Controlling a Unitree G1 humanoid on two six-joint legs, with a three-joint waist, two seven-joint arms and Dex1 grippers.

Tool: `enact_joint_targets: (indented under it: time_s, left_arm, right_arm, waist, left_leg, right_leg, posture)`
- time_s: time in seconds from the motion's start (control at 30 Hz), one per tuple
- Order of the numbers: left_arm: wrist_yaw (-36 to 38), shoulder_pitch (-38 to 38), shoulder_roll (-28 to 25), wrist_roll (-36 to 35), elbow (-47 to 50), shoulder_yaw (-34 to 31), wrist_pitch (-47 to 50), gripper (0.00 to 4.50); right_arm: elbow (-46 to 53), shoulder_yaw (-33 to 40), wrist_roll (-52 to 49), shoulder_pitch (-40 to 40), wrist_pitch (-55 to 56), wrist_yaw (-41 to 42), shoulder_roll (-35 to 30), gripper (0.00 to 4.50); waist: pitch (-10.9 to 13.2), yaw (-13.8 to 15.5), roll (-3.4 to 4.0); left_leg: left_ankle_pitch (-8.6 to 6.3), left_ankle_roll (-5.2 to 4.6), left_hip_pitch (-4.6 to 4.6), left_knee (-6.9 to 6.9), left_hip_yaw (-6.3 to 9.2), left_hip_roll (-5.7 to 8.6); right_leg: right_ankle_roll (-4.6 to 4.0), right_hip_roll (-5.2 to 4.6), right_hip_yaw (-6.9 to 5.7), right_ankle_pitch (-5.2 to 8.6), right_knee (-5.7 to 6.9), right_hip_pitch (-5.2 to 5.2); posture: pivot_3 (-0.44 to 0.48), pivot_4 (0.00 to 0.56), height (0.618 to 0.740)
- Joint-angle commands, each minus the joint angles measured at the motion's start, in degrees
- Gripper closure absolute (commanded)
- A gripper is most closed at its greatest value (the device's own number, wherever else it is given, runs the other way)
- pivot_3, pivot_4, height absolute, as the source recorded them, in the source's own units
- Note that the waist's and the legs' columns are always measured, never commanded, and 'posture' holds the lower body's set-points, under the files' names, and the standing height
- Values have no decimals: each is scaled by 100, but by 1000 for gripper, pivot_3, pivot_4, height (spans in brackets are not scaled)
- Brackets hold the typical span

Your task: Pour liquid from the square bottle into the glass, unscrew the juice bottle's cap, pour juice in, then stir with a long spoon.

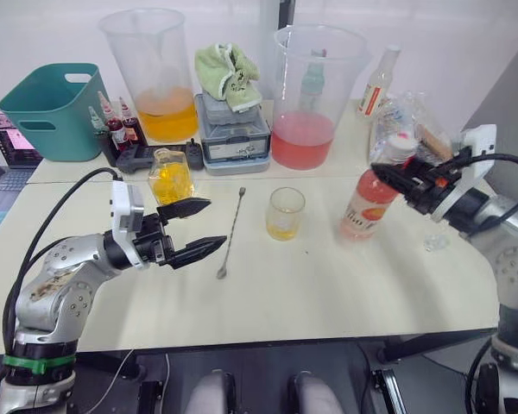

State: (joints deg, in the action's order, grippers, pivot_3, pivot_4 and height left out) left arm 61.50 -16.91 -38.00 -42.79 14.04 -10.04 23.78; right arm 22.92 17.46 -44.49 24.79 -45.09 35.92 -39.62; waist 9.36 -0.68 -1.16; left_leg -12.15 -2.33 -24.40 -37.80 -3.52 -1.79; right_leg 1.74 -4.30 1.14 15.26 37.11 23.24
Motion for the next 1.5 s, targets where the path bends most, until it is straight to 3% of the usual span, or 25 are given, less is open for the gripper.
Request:
enact_joint_targets:
  time_s: [0.03,0.33,0.8,0.87,1.0,1.07,1.17,1.27,1.37,1.5]
  left_arm:
    - [119,4,-77,20,124,-60,-99,0]
    - [63,225,-227,-73,312,-215,11,0]
    - [154,105,-298,-37,163,-165,10,0]
    - [178,98,-315,-20,149,-163,1,0]
    - [182,137,-336,-38,193,-185,21,0]
    - [151,199,-351,-58,263,-229,38,0]
    - [100,271,-360,-69,329,-281,44,0]
    - [53,430,-399,-57,434,-390,10,0]
    - [-60,523,-401,-79,556,-477,18,0]
    - [-216,744,-396,-141,829,-586,62,0]
  right_arm:
    - [963,-230,-458,-103,-92,-289,312,2971]
    - [1632,-1253,114,-393,264,-964,1108,2971]
    - [1933,-1806,782,-1068,532,-1266,1381,2971]
    - [1913,-1840,833,-1115,558,-1224,1366,1954]
    - [1863,-1838,811,-1098,597,-1070,1288,623]
    - [1704,-1694,797,-1084,693,-520,870,18]
    - [1176,-1256,601,-1150,980,516,216,18]
    - [320,-894,100,-980,1092,2075,-493,18]
    - [-372,-1073,36,-502,1132,3028,-870,18]
    - [-1527,-1696,704,364,1720,4004,-926,18]
  waist:
    - [0,-2,-2]
    - [0,38,-3]
    - [0,36,-5]
    - [-2,34,-8]
    - [-3,33,-10]
    - [-3,36,-10]
    - [-2,52,-13]
    - [-2,54,-14]
    - [-2,38,-15]
    - [-2,-20,-15]
  left_leg:
    - [0,0,1,0,2,-2]
    - [2,3,-1,-5,5,3]
    - [3,4,1,-5,6,2]
    - [3,4,3,-5,6,3]
    - [3,4,8,-5,6,2]
    - [3,4,8,-5,5,2]
    - [3,4,8,-6,5,6]
    - [3,3,10,-7,3,4]
    - [3,3,11,-7,3,-3]
    - [3,3,16,-7,3,-10]
  right_leg:
    - [0,2,-1,0,0,-2]
    - [0,0,-7,0,1,-1]
    - [0,2,-11,0,2,-2]
    - [0,2,-11,0,1,-3]
    - [0,3,-11,0,1,-7]
    - [0,2,-11,0,1,-7]
    - [1,-1,-12,1,-3,-11]
    - [1,0,-12,1,-10,-14]
    - [0,5,-12,1,-10,-14]
    - [-1,11,-11,1,-8,-14]
  posture:
    - [0,150,740]
    - [0,150,740]
    - [0,150,740]
    - [0,150,740]
    - [0,150,740]
    - [0,150,740]
    - [0,150,740]
    - [0,150,740]
    - [0,150,740]
    - [0,150,740]
